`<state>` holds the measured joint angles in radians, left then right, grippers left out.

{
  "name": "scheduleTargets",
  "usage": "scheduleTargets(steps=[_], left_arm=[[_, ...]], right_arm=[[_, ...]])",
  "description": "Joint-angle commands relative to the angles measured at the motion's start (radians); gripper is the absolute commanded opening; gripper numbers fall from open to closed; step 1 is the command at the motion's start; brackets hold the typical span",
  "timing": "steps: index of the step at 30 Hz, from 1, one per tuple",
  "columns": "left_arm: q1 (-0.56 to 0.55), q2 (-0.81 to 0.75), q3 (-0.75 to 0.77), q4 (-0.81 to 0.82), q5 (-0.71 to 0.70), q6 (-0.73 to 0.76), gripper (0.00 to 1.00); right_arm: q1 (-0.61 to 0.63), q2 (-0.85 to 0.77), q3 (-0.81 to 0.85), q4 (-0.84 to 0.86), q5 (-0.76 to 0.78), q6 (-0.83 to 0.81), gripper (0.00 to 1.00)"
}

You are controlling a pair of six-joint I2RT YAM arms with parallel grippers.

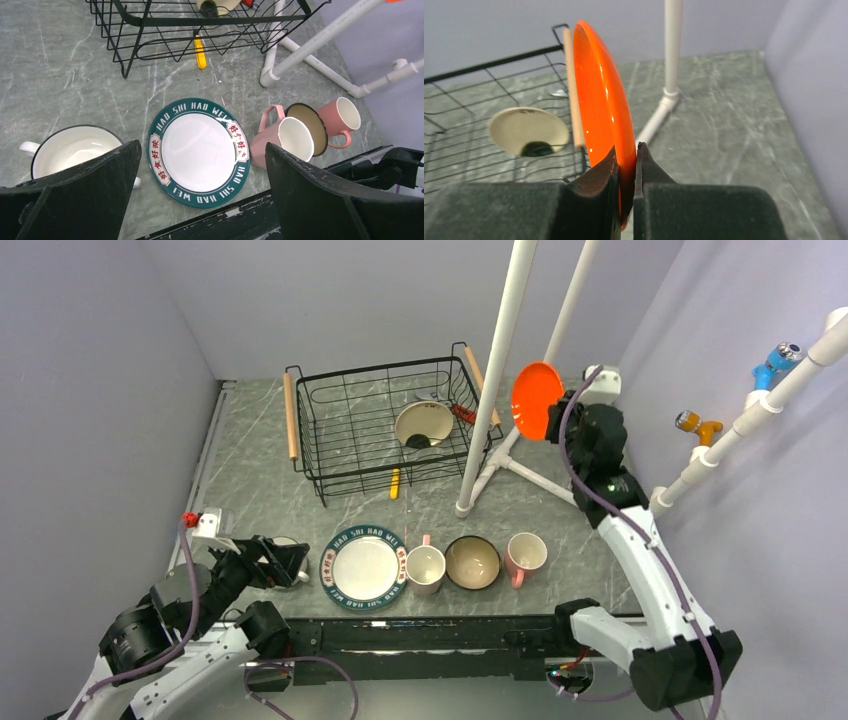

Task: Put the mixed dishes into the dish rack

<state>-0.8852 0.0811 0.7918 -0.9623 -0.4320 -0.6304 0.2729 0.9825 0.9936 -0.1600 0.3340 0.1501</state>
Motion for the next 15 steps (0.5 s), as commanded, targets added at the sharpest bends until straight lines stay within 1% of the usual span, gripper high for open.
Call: scheduleTargets(steps=[1,4,6,8,13,15], left_arm=[[-0.004,0.033,0.017,0.023,0.002,0.013,0.99],[-0.003,0.029,0.015,0.027,0.001,0.012,0.99],[-0.003,0.025,0.015,0.028,0.003,0.016,1.0],[-0.003,0.018,0.013,0.031,0.005,0.016,0.99],[-0.003,-0.001,0.009,0.035,0.006,0.017,0.99],[-0.003,-0.003,0.01,0.035,0.007,0.018,0.99]], right_arm=[[-0.125,0.1,0.137,0.068,-0.431,0.11,0.0],[-0.178,0.221,0.221,0.073,-0.657,0.076,0.0],[-0.197,0.277,0.268,0.086,-0.765,0.033,0.0],[-0.215,0.341,0.281,0.163,-0.882,0.006,0.0],[-0.257,0.503,0.347,0.345,-1.142,0.061,0.0],[-0.256,0.563,0.393,0.383,-1.208,0.074,0.0]])
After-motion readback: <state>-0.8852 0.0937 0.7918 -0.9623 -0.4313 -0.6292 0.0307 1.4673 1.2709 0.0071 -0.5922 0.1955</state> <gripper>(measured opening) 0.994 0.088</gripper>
